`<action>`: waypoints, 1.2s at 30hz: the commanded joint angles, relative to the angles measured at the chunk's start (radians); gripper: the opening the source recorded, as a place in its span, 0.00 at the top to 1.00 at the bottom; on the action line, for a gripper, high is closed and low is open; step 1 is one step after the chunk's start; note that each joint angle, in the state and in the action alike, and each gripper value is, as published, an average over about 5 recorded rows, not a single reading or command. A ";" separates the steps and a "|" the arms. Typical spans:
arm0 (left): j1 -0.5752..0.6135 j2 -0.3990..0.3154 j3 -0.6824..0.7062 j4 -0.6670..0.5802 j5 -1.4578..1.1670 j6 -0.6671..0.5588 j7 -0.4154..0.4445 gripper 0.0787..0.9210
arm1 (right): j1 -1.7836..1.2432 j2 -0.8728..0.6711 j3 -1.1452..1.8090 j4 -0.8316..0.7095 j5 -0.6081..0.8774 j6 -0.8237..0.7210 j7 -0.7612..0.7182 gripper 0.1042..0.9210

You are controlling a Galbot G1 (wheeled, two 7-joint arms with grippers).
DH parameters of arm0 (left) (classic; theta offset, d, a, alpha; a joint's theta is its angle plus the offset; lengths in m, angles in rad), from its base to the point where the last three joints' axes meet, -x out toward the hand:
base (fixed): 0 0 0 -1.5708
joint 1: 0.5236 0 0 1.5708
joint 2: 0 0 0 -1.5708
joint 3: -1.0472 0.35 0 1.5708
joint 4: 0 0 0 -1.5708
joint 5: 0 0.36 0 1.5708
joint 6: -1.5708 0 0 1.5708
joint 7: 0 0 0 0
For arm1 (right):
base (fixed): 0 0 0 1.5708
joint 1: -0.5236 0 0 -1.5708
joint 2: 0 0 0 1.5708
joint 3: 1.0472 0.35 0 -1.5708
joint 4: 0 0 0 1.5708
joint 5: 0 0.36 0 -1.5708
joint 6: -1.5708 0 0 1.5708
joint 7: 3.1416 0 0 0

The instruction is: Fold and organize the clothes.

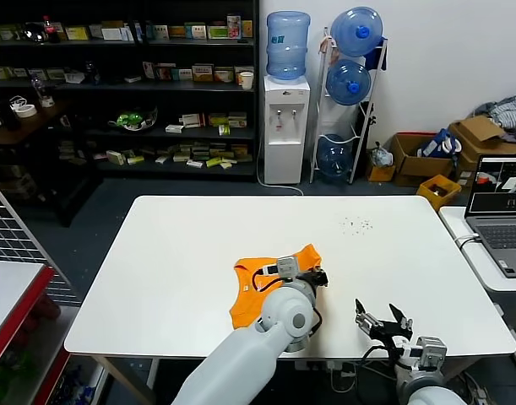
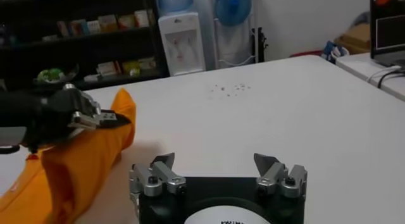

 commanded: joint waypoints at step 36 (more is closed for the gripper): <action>1.003 0.156 -0.911 -0.352 0.766 -0.954 0.964 0.12 | -0.070 0.253 0.245 -0.211 -0.356 0.719 -0.461 0.12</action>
